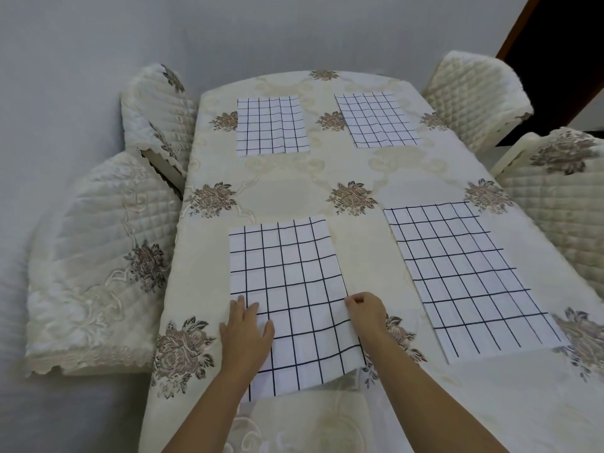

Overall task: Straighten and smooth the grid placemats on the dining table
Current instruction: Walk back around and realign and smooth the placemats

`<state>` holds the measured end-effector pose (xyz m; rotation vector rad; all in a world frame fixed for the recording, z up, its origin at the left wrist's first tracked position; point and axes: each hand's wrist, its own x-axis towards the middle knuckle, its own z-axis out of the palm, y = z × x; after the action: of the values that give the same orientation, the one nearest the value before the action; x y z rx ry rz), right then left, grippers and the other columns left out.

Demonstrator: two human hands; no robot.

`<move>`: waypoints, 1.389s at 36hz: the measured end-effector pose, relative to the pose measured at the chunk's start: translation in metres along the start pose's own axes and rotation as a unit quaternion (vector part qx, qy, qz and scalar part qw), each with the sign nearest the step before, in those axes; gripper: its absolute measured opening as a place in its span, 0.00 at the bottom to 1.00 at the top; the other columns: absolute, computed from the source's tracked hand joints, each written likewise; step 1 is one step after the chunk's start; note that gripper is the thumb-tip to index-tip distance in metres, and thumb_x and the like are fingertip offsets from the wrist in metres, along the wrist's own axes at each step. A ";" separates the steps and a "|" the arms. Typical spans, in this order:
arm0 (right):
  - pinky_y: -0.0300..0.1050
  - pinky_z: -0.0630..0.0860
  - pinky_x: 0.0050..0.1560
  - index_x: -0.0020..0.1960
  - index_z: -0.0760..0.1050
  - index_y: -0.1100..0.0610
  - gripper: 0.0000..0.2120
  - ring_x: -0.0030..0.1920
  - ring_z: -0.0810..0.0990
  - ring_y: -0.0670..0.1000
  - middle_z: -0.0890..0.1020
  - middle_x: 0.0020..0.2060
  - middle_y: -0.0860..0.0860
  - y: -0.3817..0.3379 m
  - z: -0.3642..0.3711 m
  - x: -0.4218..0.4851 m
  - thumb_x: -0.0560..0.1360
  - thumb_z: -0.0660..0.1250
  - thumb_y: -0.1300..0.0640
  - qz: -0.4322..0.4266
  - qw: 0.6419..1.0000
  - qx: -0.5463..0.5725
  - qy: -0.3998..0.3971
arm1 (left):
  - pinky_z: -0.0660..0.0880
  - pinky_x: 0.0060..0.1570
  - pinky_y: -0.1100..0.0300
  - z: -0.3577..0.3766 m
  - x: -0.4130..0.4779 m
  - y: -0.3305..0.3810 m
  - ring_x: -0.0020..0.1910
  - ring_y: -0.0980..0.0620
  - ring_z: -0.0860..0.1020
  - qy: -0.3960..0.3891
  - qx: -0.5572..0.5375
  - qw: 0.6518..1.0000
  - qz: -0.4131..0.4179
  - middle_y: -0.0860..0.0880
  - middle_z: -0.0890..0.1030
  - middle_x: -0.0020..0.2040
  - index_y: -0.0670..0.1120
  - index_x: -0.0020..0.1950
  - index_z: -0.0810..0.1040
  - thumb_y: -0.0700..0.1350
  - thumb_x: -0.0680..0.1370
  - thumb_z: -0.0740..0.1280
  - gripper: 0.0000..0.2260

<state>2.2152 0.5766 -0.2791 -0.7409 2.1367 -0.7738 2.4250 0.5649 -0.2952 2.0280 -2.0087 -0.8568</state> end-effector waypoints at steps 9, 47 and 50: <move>0.42 0.69 0.45 0.53 0.76 0.65 0.10 0.45 0.73 0.51 0.76 0.43 0.53 0.001 -0.003 0.008 0.78 0.61 0.60 0.006 1.000 0.020 0.017 | 0.47 0.74 0.47 0.001 0.013 0.010 0.77 0.48 0.45 -0.011 -0.021 1.000 0.020 0.44 0.51 0.77 0.45 0.72 0.63 0.49 0.80 0.58 0.21; 0.39 0.65 0.33 0.53 0.75 0.61 0.09 0.41 0.73 0.48 0.76 0.42 0.50 0.006 -0.022 0.000 0.78 0.59 0.58 -0.011 0.997 -0.080 -0.013 | 0.42 0.73 0.45 0.006 0.009 0.008 0.76 0.49 0.40 -0.028 0.063 0.996 0.049 0.48 0.42 0.78 0.47 0.76 0.54 0.50 0.80 0.56 0.25; 0.36 0.63 0.31 0.54 0.75 0.61 0.10 0.41 0.72 0.48 0.76 0.42 0.50 0.005 -0.022 0.000 0.79 0.59 0.57 -0.011 0.996 -0.087 -0.014 | 0.43 0.73 0.45 0.005 0.009 0.008 0.76 0.49 0.40 -0.030 0.070 0.996 0.051 0.47 0.43 0.78 0.47 0.76 0.53 0.51 0.81 0.55 0.25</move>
<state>2.1965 0.5857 -0.2704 -0.8625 2.1942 -0.5902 2.4152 0.5573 -0.2978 1.9704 -2.2433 -0.7863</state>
